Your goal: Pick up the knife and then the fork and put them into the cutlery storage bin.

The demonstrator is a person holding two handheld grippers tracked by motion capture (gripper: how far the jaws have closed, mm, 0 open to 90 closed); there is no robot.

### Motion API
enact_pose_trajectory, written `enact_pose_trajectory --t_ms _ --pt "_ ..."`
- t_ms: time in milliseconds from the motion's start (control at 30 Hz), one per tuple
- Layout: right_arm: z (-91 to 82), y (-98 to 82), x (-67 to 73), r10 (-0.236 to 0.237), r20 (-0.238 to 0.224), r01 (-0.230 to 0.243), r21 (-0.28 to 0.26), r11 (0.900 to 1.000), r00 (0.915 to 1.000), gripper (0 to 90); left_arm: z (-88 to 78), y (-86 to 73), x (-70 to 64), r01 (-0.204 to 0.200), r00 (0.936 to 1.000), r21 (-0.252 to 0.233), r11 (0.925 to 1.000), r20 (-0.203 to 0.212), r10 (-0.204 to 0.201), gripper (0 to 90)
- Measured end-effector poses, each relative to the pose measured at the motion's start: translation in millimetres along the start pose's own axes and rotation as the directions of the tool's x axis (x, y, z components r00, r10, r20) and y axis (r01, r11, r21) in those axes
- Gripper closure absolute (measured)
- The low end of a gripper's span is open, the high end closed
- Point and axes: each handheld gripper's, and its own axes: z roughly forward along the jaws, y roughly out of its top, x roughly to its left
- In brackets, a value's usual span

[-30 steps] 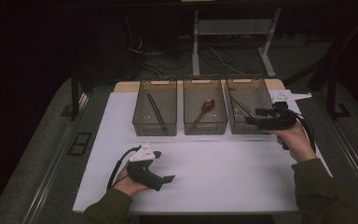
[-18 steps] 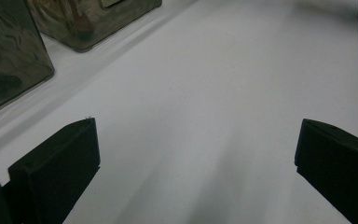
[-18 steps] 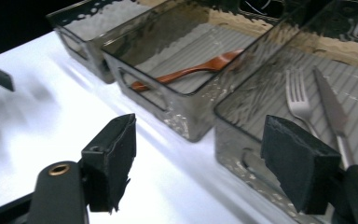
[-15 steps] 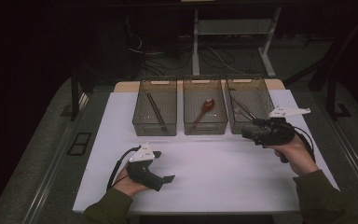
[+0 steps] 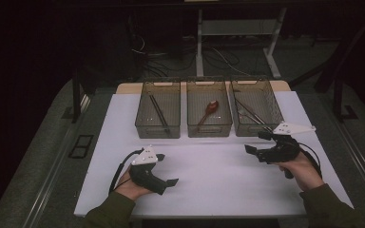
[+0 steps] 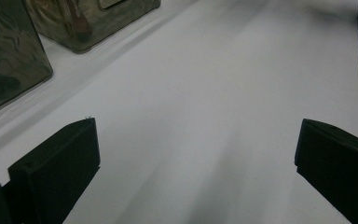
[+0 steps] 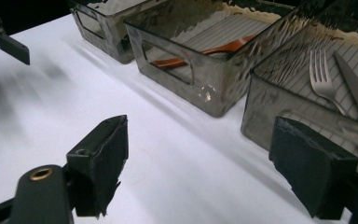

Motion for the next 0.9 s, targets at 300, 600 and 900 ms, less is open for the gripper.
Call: enact_pose_trajectory --t_ms 300,600,900 --pt "-9.2 -17.7 2.9 0.013 0.015 -0.012 -0.025 1.000 0.9998 19.3 -0.2 0.1 -0.2 0.000 1.0000 -0.003 1.0000 -0.001 0.000 0.0" --pt "-14.3 -38.3 7.8 0.006 0.022 -0.005 -0.009 1.000 0.9997 18.5 -0.9 0.5 0.1 0.001 1.0000 -0.006 1.0000 -0.001 -0.001 0.0" --pt "-16.9 -52.9 11.0 0.012 0.025 -0.013 0.020 1.000 0.9996 13.9 -0.7 0.4 -0.1 0.004 1.0000 -0.005 1.0000 -0.001 -0.004 0.0"
